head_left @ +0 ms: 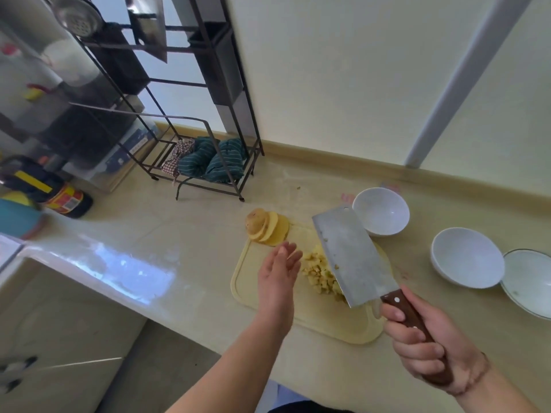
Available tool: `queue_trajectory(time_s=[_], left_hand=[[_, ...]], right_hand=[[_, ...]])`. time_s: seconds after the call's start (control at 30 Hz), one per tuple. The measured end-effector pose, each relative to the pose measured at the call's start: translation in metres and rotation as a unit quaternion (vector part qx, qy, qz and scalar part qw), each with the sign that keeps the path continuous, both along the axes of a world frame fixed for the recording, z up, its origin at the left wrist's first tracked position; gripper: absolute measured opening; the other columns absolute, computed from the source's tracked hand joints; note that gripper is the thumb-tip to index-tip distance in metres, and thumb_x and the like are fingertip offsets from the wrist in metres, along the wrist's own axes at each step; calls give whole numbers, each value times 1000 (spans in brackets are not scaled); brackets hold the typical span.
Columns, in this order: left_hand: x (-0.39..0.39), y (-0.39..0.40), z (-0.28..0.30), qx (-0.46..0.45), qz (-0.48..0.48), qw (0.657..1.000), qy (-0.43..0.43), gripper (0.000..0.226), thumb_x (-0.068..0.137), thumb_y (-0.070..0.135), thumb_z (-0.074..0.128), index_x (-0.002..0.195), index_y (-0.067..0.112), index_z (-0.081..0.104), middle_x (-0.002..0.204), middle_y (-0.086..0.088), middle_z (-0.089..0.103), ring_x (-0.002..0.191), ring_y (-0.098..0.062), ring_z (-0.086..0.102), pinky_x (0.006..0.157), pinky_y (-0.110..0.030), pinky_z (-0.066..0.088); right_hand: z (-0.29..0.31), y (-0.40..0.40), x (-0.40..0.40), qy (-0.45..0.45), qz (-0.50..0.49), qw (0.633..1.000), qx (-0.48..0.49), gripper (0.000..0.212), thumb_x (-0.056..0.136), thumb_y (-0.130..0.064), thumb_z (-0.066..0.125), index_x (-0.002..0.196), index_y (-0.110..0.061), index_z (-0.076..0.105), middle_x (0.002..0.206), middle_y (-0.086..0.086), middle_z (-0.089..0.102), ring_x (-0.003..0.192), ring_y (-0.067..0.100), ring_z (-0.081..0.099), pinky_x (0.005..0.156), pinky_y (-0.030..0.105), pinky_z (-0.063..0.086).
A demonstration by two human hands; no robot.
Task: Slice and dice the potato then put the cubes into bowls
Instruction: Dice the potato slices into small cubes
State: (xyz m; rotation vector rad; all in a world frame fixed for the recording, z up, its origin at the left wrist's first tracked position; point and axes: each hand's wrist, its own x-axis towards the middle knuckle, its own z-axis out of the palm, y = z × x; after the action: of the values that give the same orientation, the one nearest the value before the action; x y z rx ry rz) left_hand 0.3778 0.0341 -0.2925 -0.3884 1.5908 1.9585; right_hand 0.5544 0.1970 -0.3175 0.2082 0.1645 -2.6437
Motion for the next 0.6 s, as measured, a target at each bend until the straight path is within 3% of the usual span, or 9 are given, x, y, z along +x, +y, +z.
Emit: queue_trajectory(time_s=[0.07, 0.13, 0.27, 0.3, 0.43, 0.6], left_hand=[[1, 16, 11, 64, 20, 991, -115, 41, 110, 31, 41, 138, 4, 55, 133, -11, 64, 121, -24, 64, 108, -37, 48], [3, 23, 17, 128, -23, 972, -193, 56, 110, 46, 34, 143, 4, 52, 140, -13, 62, 130, -31, 59, 115, -45, 42], [4, 23, 17, 255, -63, 923, -282, 74, 106, 61, 26, 139, 1, 57, 136, -16, 64, 116, -37, 68, 91, -51, 59], [3, 22, 15, 275, -62, 914, -293, 77, 105, 62, 26, 139, 0, 57, 134, -18, 65, 114, -38, 69, 87, -51, 60], [-2, 20, 6, 284, -78, 909, -294, 80, 104, 62, 25, 137, -2, 59, 134, -19, 65, 124, -39, 62, 99, -53, 53], [-8, 19, 0, 265, -82, 915, -292, 60, 106, 51, 35, 119, 2, 68, 127, -15, 68, 110, -34, 63, 87, -52, 57]], right_hand=[[7, -1, -1, 11, 19, 1000, -7, 56, 101, -59, 18, 100, -17, 55, 68, -5, 36, 45, 6, 39, 42, 18, 36], [13, -1, -4, 9, 33, 999, -11, 55, 101, -60, 20, 98, -17, 54, 67, -4, 35, 44, 7, 38, 41, 19, 33], [16, -4, -7, -9, 31, 999, -13, 50, 101, -58, 27, 95, -17, 55, 65, -4, 33, 43, 6, 36, 39, 18, 33], [16, -4, -7, -13, 25, 999, -15, 49, 101, -58, 28, 95, -17, 55, 65, -5, 33, 43, 5, 36, 39, 17, 34], [15, -3, -4, -27, 13, 999, -15, 49, 101, -57, 30, 94, -15, 55, 64, -5, 34, 43, 5, 36, 39, 17, 36], [15, 1, -4, -29, 4, 1000, 3, 50, 102, -57, 29, 96, -15, 55, 65, -4, 35, 43, 5, 37, 40, 17, 38]])
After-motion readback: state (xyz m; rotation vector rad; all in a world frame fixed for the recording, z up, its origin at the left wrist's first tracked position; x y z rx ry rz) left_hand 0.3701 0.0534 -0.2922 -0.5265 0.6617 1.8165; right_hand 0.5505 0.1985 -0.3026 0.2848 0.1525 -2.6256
